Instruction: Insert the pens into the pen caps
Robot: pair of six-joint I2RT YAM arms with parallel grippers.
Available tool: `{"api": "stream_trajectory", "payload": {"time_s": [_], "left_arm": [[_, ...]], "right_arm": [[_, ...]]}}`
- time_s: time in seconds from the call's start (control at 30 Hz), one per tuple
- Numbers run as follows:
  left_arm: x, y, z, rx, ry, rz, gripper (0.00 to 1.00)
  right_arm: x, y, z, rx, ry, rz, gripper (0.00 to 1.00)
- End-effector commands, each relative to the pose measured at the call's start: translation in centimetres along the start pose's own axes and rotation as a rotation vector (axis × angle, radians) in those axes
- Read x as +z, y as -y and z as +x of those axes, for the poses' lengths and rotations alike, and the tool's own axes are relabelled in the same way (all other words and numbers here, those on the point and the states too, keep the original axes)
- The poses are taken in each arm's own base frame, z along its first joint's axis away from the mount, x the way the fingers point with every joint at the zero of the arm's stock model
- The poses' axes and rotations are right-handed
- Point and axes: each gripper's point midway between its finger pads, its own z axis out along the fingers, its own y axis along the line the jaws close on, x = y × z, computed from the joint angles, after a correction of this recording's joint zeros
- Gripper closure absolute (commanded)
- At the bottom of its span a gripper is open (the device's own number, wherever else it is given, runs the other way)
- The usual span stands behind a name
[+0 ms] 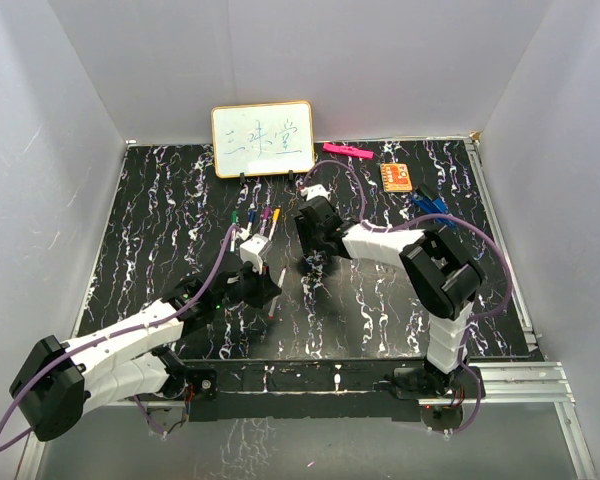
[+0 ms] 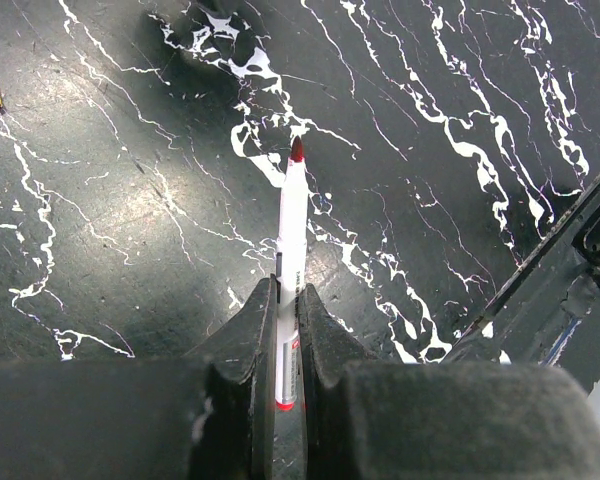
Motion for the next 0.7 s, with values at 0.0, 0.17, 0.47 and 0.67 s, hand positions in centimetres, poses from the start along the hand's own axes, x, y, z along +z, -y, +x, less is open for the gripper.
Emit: {"api": "stream_trajectory", "payload": {"time_s": [0.0, 0.17, 0.47, 0.67], "left_arm": [[-0.1, 0.4, -0.8, 0.002, 0.029, 0.018, 1.0], [-0.1, 0.2, -0.8, 0.001, 0.029, 0.012, 1.0], [0.0, 0.1, -0.8, 0.001, 0.026, 0.001, 1.0], [0.0, 0.0, -0.7, 0.002, 0.02, -0.001, 1.0]], "right_arm": [[0.5, -1.1, -2.9, -0.004, 0.046, -0.018, 0.47], [1.3, -0.9, -2.4, -0.008, 0.022, 0.0, 0.51], [1.6, -0.4, -1.5, 0.01, 0.0, 0.011, 0.51], [2.2, 0.2, -1.3, 0.05, -0.018, -0.014, 0.52]]}}
